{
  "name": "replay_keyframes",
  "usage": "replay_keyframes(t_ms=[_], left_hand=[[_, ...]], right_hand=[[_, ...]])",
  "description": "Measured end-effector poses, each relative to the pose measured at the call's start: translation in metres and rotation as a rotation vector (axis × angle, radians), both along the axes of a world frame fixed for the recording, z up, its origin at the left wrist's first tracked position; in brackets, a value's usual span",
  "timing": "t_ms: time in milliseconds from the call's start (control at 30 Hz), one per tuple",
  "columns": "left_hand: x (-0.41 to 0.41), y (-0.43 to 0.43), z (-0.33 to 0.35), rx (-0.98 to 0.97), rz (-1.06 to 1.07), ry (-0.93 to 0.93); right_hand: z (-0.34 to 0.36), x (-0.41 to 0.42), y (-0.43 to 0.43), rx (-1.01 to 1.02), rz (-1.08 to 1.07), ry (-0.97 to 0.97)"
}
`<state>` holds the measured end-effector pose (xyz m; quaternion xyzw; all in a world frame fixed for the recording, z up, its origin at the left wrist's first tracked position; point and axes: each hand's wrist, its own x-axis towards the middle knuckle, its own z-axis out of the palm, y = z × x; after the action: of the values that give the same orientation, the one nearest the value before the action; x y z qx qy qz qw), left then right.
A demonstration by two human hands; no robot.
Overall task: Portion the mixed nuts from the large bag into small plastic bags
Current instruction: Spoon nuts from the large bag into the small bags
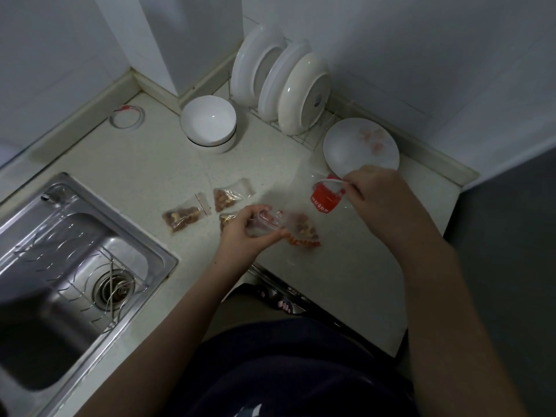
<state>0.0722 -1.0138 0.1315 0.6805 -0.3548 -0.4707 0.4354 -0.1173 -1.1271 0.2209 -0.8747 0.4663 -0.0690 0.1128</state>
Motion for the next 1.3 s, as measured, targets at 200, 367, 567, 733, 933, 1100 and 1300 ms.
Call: replay_keyframes(t_ms=[200,367,567,733,933,1100,1300], left_hand=[[0.004,0.002,-0.014,0.052,-0.032,0.001],[0.009,0.002,-0.018,0.060,-0.052,0.002],[0.017,0.003,-0.018,0.063,-0.072,0.023],[0.020,0.003,-0.023,0.073,-0.087,0.045],[0.021,0.000,-0.026,0.093,-0.118,0.053],[0.020,-0.003,-0.033,0.119,-0.191,0.042],[0.016,-0.003,-0.047,0.190,-0.300,0.064]], right_hand=[[-0.028,0.023,-0.008,0.094,0.210,0.277],[-0.037,0.054,-0.021,0.155,0.270,0.559],[-0.045,0.062,-0.033,0.328,0.228,0.552],[-0.062,0.067,-0.038,0.304,0.200,0.617],[-0.086,0.058,-0.039,0.351,0.095,0.777],[-0.095,0.035,-0.041,0.437,-0.207,0.580],[-0.092,-0.010,-0.030,0.956,-0.576,0.102]])
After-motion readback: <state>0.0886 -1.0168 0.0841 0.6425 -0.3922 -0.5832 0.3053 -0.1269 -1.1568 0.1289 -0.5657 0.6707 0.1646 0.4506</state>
